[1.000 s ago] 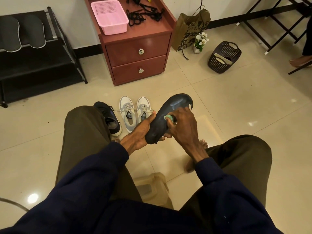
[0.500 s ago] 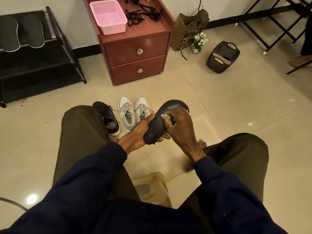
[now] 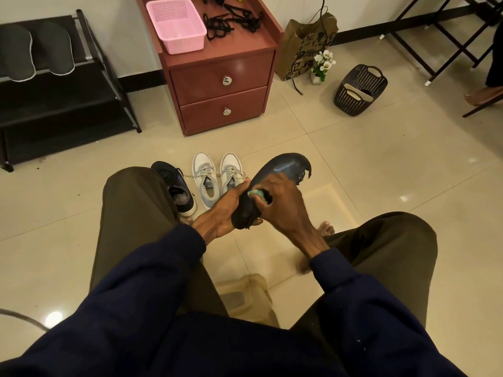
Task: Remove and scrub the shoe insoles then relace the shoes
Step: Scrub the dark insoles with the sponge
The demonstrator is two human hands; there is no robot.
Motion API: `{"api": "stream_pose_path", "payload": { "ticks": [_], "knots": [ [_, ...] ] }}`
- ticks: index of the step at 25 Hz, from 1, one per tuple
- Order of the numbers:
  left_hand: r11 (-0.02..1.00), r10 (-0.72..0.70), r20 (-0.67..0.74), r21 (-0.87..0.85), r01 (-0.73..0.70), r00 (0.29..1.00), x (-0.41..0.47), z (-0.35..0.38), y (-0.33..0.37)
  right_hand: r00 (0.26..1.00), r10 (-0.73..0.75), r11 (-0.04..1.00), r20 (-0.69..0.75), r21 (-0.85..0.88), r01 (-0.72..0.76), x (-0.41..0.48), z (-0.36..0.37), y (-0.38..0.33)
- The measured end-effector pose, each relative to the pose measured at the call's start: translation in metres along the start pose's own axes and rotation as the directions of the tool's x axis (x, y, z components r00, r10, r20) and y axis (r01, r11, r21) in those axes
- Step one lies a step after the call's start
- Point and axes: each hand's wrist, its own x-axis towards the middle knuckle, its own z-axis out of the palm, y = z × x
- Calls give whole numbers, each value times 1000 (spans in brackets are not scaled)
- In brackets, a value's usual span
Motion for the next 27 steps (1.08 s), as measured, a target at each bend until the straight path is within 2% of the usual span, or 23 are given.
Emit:
{"api": "stream_pose_path", "payload": {
  "ticks": [2, 3, 4, 6, 8, 10, 12, 13, 15, 17, 19, 21, 22, 24, 26, 27],
  "knots": [
    [1000, -12, 23, 27, 11, 1000, 1, 0, 1, 980, 158, 983, -119, -73, -167, 4, -6, 18],
    [999, -14, 38, 42, 13, 999, 1, 1, 1, 965, 210, 974, -156, -56, -221, 2, -8, 24],
    [999, -13, 42, 50, 11, 999, 0, 2, 1, 966, 213, 976, -150, -11, -217, 0, -8, 25],
    [1000, 5, 9, 22, -5, 1000, 2, 2, 0, 996, 90, 994, -25, 65, -88, -4, -3, 13],
    [999, 36, -21, -8, -36, 999, 5, 0, -1, 999, -12, 1000, 39, 12, 12, -6, 0, 2],
    [999, 40, -14, -4, -40, 999, 7, 0, -1, 994, 96, 991, -60, -83, -101, -2, -5, 12],
    [1000, 24, -6, 6, -24, 1000, 7, 0, 1, 961, 216, 970, -171, -77, -232, -2, -12, 26],
    [1000, 22, -10, 9, -22, 1000, 6, 1, 1, 963, 214, 974, -166, -34, -222, -4, -12, 27],
    [999, 44, -19, -19, -44, 999, 5, 2, 1, 996, 86, 996, -30, 37, -84, -7, -7, 15],
    [997, 69, -36, -32, -70, 997, 8, -1, 0, 999, -2, 1000, 43, -14, 2, -8, -3, 4],
    [997, 57, -41, -41, -58, 998, 10, -3, 1, 992, 117, 987, -56, -105, -122, -1, -7, 16],
    [999, 43, 1, -31, -43, 999, 10, -4, 1, 960, 231, 965, -159, -89, -247, 0, -14, 30],
    [999, 42, 7, -26, -42, 999, 10, -3, 1, 961, 230, 970, -151, -45, -239, -2, -15, 32],
    [998, 40, -16, -42, -41, 999, 8, -2, 1, 991, 127, 991, -30, 46, -126, -5, -10, 20],
    [997, 52, -30, -54, -53, 998, 10, -3, 0, 998, 31, 999, 52, 22, -33, -6, -6, 6],
    [997, 49, -27, -53, -50, 998, 10, -3, 0, 998, 55, 998, 37, -32, -54, -4, -6, 7]
  ]
}}
